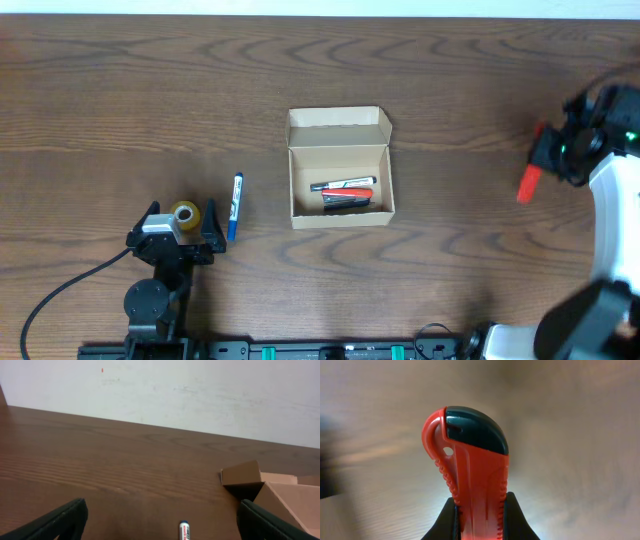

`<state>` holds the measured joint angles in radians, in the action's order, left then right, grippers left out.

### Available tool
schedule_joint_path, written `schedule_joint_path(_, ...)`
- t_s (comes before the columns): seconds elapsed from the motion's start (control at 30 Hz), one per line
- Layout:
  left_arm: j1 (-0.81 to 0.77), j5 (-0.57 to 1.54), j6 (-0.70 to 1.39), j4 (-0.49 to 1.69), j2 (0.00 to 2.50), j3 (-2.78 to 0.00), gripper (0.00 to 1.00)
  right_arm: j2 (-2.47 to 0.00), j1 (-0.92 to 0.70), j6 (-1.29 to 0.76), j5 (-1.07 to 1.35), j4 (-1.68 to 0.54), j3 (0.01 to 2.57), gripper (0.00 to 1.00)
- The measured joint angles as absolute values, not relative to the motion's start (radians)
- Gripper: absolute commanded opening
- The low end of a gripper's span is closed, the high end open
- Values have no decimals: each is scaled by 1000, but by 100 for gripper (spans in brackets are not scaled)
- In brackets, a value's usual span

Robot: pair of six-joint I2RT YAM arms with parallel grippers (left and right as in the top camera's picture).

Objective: Pack container
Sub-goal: 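Carry the red box cutter into the box and lower it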

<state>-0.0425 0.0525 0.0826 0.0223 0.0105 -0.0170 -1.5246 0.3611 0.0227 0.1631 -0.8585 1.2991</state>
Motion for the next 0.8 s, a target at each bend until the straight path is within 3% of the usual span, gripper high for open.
schedule_joint_path(0.43,-43,52,83,22,10,-17,95,-1429,-159,549,439,-1047,1515,1)
schedule_joint_path(0.8,-43,52,83,23,10,-17,95,-1572,-366,780,421,-1225,1802,1)
